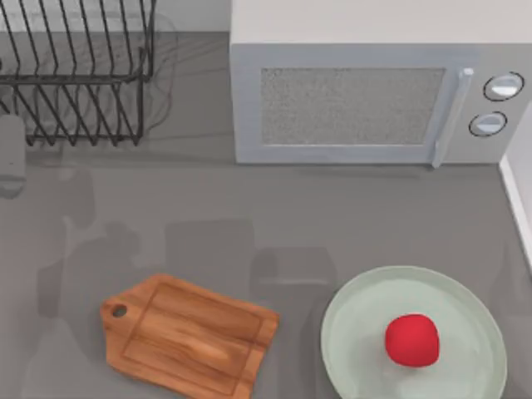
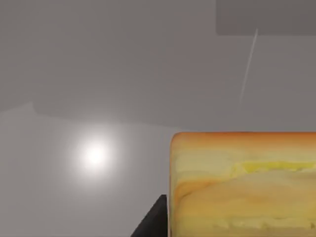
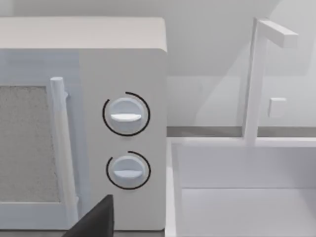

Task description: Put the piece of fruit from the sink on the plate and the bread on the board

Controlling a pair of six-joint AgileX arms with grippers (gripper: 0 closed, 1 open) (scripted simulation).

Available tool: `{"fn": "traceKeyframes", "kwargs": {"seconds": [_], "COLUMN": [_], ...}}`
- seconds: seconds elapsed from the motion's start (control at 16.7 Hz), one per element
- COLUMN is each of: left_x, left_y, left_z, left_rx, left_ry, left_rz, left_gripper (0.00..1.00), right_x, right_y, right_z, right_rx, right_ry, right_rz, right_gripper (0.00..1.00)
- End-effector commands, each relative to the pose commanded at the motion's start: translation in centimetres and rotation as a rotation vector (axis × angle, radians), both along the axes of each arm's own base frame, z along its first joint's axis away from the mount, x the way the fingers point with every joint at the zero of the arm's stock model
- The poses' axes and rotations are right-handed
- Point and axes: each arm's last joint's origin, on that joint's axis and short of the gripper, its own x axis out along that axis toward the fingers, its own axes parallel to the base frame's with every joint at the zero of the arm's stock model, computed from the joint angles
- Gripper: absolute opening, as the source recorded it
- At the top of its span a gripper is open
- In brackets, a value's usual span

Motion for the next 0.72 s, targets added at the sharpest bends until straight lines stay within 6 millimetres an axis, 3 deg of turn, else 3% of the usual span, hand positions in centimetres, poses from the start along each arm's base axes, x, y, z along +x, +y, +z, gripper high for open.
{"fn": "traceKeyframes", "kwargs": {"seconds": [0.36, 0.72], "left_x": [0.1, 0.3], "left_y": [0.0, -0.9], "left_z": [-0.5, -2.4], "left_rx": [0.002, 0.024], "left_ry": [0.013, 0.053], "left_rz": [0.052, 0.413], "left_gripper": [0.00, 0.00], "right_x": [0.0, 0.0], "right_y": [0.0, 0.0], "right_z": [0.0, 0.0], "right_rx": [0.000, 0.000], "right_ry": [0.000, 0.000], "right_rz": [0.000, 0.000], "right_gripper": [1.00, 1.00]}}
